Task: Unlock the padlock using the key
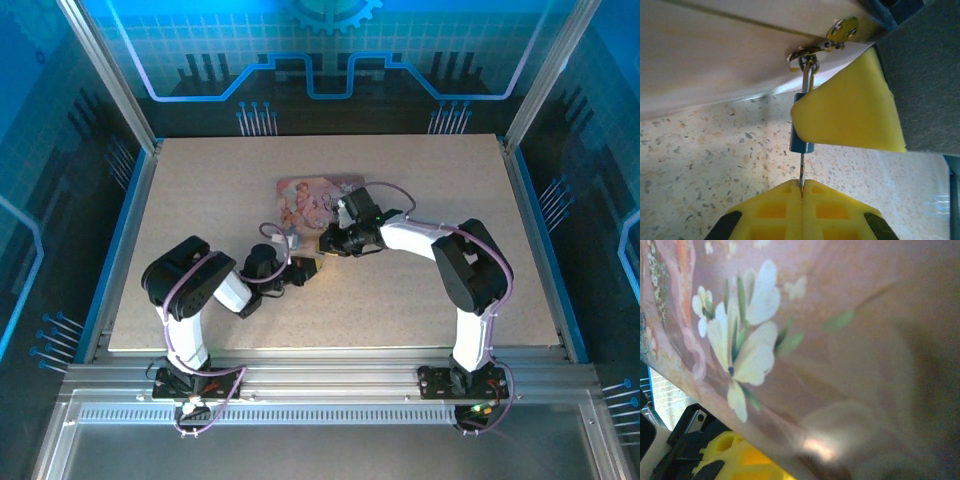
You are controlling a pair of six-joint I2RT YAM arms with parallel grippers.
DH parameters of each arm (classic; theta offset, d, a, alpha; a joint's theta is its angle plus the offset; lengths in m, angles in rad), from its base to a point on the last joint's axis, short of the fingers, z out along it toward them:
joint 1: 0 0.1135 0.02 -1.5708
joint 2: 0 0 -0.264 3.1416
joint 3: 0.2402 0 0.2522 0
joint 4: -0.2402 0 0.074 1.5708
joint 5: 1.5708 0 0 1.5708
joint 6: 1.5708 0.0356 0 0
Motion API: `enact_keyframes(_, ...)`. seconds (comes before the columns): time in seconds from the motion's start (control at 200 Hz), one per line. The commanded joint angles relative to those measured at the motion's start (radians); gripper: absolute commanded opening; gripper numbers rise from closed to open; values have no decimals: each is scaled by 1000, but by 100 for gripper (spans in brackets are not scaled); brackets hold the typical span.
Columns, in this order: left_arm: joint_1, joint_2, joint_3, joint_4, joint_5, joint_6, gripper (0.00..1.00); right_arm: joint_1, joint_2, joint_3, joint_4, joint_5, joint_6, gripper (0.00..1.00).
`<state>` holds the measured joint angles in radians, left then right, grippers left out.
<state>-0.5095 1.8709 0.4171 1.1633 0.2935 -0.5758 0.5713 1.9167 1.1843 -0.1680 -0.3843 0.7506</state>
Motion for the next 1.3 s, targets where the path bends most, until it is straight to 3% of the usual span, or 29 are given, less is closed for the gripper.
enact_keyframes(0.0,-31,-1,19,233,-28,74,0,52,43,-79,-95,-158,163,0)
enact_keyframes(0.14,-39,-15,16,235,-19,90,0,50,30,-91,-98,-140,158,0)
enact_keyframes(0.285,81,-16,85,236,252,-117,0,53,17,-78,-200,-58,83,0)
enact_keyframes(0.37,117,-41,113,233,322,-161,0,51,16,-94,-191,-68,79,0)
enact_keyframes(0.525,124,-51,132,196,328,-148,0,53,23,-101,-153,-110,96,0)
enact_keyframes(0.785,121,5,89,235,294,-141,0,41,-70,-94,-180,-35,121,40)
enact_keyframes(0.89,118,16,67,235,285,-125,0,32,-127,-108,-179,8,147,47)
enact_keyframes(1.296,98,56,35,228,236,-76,0,47,-245,-134,-190,117,213,55)
